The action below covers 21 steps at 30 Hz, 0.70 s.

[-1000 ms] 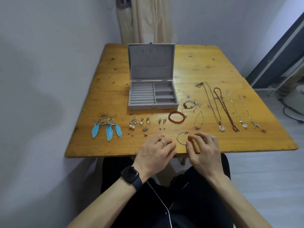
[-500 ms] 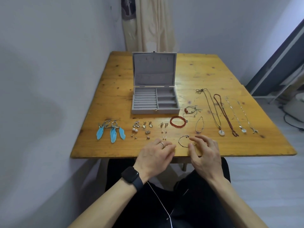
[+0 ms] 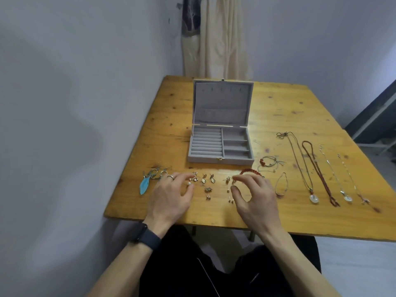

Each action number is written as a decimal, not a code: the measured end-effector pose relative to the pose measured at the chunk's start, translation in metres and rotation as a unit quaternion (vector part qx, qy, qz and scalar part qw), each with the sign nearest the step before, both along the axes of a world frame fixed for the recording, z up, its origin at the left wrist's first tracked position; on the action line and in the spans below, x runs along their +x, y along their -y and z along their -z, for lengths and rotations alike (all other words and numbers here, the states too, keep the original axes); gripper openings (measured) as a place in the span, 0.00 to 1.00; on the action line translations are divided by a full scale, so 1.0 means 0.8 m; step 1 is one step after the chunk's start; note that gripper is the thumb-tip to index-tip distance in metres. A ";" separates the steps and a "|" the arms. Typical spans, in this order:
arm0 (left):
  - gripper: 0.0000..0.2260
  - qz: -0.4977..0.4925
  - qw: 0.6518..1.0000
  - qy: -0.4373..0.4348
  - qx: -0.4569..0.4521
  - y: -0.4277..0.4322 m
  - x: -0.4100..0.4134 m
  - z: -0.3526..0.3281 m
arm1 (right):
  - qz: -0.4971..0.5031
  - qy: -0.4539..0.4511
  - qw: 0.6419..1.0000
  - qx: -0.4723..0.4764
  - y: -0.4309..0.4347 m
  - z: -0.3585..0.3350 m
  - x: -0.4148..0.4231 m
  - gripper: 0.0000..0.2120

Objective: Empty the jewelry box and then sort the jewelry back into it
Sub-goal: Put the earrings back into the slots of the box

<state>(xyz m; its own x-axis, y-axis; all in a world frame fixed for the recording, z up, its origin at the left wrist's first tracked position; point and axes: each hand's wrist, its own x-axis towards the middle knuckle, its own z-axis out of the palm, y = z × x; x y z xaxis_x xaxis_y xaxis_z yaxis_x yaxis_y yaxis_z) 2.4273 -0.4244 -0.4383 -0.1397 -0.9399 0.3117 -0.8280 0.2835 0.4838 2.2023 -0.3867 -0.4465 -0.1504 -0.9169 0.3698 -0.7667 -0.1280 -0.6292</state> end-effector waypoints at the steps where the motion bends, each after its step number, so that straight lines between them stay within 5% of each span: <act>1: 0.12 -0.007 1.000 0.001 0.016 0.006 0.001 0.000 | 0.001 -0.007 1.000 0.008 0.008 -0.001 0.002 0.11; 13: 0.12 0.031 0.994 0.079 0.073 0.066 -0.029 -0.008 | -0.032 -0.158 0.977 0.140 0.079 -0.011 0.032 0.14; 21: 0.11 0.056 0.988 0.125 0.063 0.081 -0.045 -0.001 | -0.050 -0.181 0.973 0.136 0.089 -0.007 0.032 0.13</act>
